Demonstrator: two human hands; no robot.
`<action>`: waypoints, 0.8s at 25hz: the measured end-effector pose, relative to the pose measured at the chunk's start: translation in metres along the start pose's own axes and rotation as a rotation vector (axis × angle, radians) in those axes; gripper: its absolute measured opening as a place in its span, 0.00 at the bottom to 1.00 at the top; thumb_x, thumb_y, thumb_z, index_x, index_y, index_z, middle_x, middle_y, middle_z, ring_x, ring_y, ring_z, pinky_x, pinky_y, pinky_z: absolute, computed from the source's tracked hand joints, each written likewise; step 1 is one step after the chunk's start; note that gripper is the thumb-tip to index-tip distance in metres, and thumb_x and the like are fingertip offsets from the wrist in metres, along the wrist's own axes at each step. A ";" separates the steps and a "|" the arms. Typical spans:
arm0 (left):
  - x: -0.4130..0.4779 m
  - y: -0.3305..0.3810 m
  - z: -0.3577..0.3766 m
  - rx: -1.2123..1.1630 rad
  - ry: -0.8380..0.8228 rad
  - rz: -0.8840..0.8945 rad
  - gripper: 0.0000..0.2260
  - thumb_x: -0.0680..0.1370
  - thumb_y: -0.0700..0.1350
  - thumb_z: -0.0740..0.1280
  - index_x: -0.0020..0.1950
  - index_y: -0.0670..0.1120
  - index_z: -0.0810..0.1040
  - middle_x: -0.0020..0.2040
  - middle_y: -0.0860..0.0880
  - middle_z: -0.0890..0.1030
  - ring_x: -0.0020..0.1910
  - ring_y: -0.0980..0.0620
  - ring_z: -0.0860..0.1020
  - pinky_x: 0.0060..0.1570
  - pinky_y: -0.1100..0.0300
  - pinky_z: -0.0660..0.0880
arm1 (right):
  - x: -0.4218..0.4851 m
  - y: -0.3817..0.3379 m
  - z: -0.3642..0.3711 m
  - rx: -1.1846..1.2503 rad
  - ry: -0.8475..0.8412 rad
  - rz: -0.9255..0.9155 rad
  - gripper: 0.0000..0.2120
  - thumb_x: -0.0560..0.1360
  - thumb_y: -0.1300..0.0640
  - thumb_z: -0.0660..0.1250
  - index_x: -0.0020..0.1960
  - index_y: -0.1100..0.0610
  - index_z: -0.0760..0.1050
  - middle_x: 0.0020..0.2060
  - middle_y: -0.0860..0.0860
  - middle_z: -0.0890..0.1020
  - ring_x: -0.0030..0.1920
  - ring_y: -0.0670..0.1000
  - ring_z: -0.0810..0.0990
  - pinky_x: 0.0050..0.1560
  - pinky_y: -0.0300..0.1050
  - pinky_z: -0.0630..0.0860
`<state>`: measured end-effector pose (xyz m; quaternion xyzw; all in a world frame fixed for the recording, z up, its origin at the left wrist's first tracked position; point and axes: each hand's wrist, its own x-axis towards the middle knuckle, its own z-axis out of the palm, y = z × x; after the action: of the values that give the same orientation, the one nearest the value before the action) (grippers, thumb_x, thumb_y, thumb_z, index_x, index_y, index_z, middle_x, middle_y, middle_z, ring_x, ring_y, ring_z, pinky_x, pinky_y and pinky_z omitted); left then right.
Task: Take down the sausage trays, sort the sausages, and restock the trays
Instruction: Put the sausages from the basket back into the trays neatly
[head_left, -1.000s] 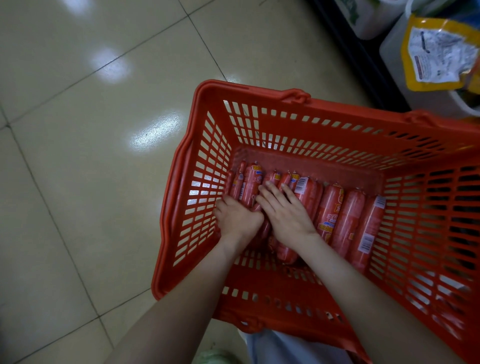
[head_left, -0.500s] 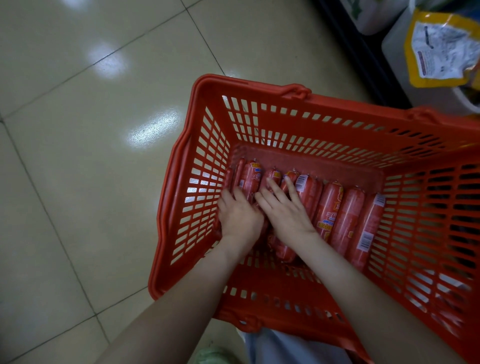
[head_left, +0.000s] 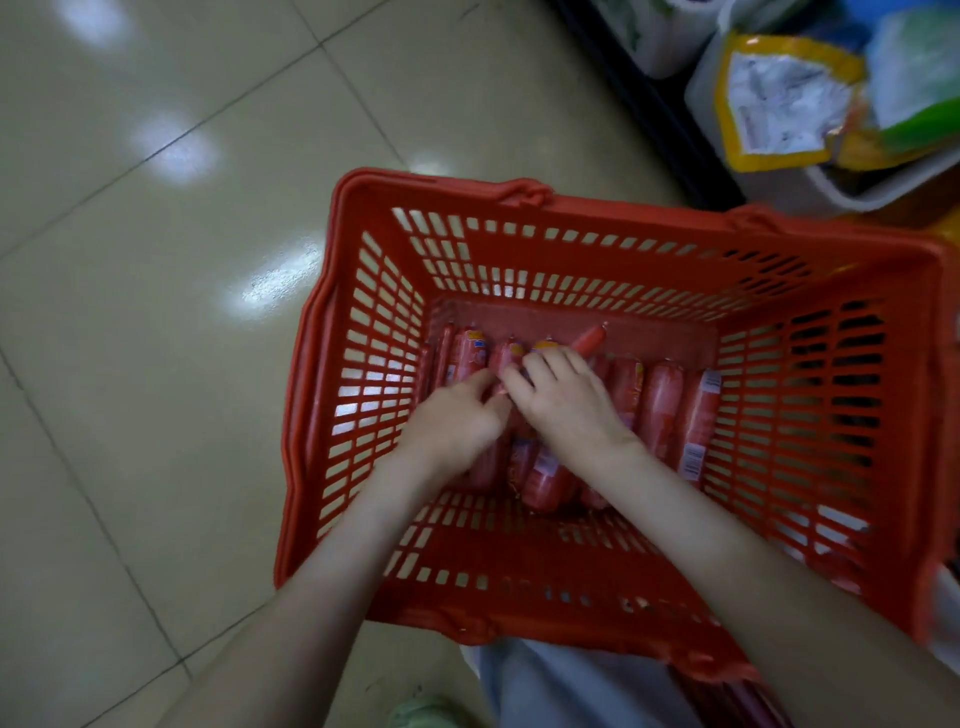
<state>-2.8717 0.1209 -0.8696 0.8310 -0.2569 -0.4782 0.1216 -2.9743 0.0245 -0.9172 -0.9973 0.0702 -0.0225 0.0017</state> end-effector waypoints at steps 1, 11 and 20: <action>-0.011 0.018 -0.010 0.070 -0.066 0.070 0.20 0.73 0.59 0.56 0.62 0.52 0.71 0.59 0.43 0.78 0.59 0.40 0.75 0.49 0.54 0.69 | -0.010 0.008 -0.021 -0.012 0.016 0.055 0.15 0.66 0.61 0.58 0.49 0.59 0.79 0.38 0.55 0.79 0.38 0.57 0.78 0.45 0.49 0.74; -0.198 0.222 0.044 0.797 0.185 0.896 0.23 0.76 0.55 0.63 0.66 0.45 0.69 0.58 0.45 0.80 0.57 0.44 0.78 0.52 0.54 0.74 | -0.226 0.043 -0.263 -0.143 0.034 0.510 0.39 0.59 0.61 0.75 0.67 0.58 0.62 0.52 0.58 0.79 0.44 0.61 0.79 0.43 0.51 0.78; -0.373 0.295 0.116 0.920 0.394 1.474 0.18 0.75 0.47 0.67 0.63 0.46 0.68 0.57 0.49 0.78 0.58 0.47 0.75 0.54 0.55 0.66 | -0.436 -0.020 -0.389 0.033 0.181 1.249 0.21 0.73 0.58 0.69 0.64 0.62 0.73 0.53 0.59 0.80 0.54 0.62 0.77 0.54 0.55 0.73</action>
<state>-3.2158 0.0817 -0.5240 0.4883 -0.8672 0.0238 0.0946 -3.4207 0.1050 -0.5481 -0.7623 0.6386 -0.1026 0.0241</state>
